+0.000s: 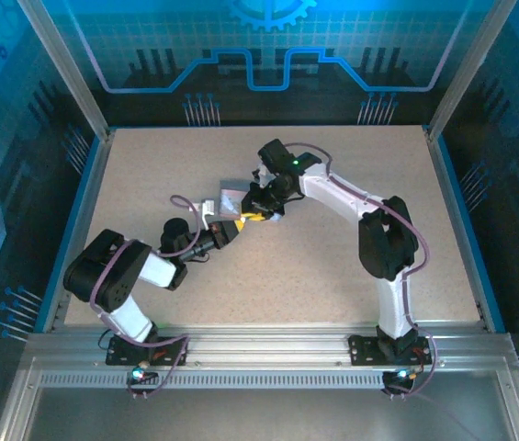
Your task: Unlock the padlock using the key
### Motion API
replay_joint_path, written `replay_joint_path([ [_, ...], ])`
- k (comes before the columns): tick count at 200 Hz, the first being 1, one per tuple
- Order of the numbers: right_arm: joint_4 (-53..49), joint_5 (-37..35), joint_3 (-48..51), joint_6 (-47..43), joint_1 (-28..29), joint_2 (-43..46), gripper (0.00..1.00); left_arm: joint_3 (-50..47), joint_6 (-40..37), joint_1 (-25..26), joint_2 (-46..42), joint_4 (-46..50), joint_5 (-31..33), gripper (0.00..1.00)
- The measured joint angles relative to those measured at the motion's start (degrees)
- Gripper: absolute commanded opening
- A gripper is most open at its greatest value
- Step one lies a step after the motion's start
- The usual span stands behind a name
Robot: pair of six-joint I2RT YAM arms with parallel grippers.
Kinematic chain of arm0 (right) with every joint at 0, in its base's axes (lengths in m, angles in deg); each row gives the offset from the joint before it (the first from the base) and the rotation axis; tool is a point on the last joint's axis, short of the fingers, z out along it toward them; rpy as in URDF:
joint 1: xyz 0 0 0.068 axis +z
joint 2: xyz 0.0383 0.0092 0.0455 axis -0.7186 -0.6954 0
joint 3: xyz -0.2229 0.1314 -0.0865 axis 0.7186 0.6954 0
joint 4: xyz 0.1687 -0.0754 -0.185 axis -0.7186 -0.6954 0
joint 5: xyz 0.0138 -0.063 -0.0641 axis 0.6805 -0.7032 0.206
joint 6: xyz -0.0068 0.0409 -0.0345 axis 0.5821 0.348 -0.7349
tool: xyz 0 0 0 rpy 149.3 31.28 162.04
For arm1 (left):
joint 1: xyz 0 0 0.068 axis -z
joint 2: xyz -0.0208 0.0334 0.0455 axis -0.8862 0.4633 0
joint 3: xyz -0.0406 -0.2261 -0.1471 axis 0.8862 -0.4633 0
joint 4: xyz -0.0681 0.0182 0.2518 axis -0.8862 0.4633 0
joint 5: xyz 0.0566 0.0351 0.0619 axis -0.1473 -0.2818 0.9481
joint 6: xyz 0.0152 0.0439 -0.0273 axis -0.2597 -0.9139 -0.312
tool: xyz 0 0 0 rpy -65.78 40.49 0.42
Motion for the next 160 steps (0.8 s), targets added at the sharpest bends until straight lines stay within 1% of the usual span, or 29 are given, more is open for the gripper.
replay_joint_path([
  [57, 1.07, 0.15, 1.14, 1.11, -0.09, 0.76, 0.08, 0.00, 0.76, 0.07, -0.07, -0.48, -0.04, 0.00],
  [85, 1.66, 0.22, 1.97, 1.77, -0.04, 1.29, 0.11, -0.61, -1.03, 0.70, -1.55, 0.59, 0.90, 0.00],
  [143, 2.12, 0.04, 5.57, 4.33, 0.26, 4.92, 0.16, -1.73, -11.50, 6.47, -10.56, 10.56, 9.90, 0.00],
  [160, 2.91, 0.20, 6.86, 5.27, 0.28, 5.46, 0.21, -1.79, -14.14, 7.87, -12.41, 13.46, 12.52, 0.00],
])
